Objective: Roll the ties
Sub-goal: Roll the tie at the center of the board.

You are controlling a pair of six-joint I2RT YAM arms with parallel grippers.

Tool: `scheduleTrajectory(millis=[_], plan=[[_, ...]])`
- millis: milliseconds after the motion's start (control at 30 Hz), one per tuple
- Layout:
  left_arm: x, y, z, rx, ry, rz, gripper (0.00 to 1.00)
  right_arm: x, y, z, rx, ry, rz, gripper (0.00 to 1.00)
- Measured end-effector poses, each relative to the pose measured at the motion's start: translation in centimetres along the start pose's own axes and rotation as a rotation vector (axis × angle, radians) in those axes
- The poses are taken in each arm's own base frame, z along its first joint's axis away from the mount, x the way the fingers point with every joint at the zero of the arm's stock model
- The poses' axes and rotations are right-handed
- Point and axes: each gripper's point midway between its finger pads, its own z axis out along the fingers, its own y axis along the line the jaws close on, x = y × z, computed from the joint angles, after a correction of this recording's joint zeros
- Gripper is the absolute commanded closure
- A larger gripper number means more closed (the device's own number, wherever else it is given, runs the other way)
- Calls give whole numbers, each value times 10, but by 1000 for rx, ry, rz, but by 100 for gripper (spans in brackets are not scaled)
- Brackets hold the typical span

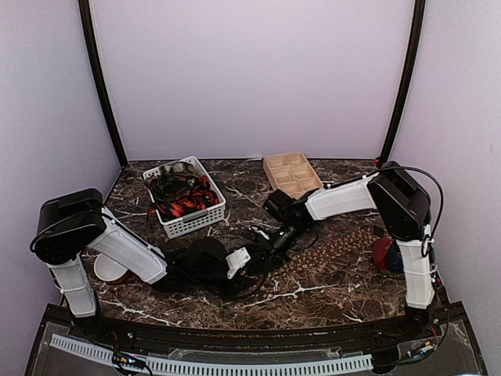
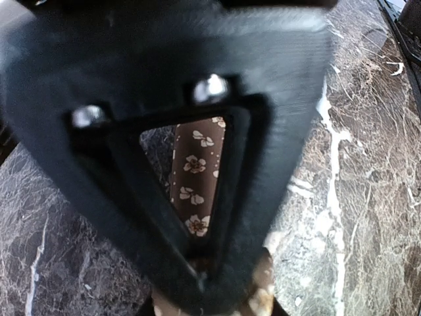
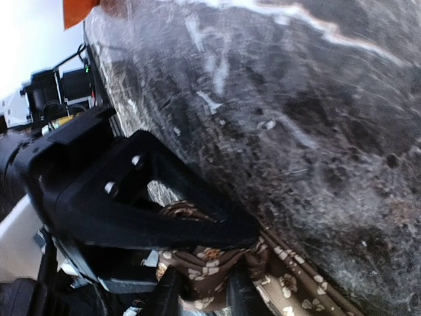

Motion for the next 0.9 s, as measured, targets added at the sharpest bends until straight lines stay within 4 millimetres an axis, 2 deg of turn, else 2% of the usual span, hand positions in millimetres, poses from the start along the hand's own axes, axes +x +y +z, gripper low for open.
scheduleTrajectory(millis=[67,267,500,633,733,800,900], plan=[[0,0,0,0,2,1,63,0,-1,1,0,2,7,100],[2,-1,-2,3,-3,2,29,4,-9,0,1,0,2,100],[6,-3,-10,16,-14,9,21,9,-25,-4,-7,-6,30,100],[5,-5,-6,22,-28,11,22,10,-30,-7,-17,-15,39,100],[-1,-7,1,25,-56,11,28,10,-31,-8,-17,-19,40,100],[-5,-7,7,28,-73,10,37,9,-31,-8,-18,-24,40,100],[-12,-7,15,32,-89,9,58,9,-30,-9,-18,-34,40,100]])
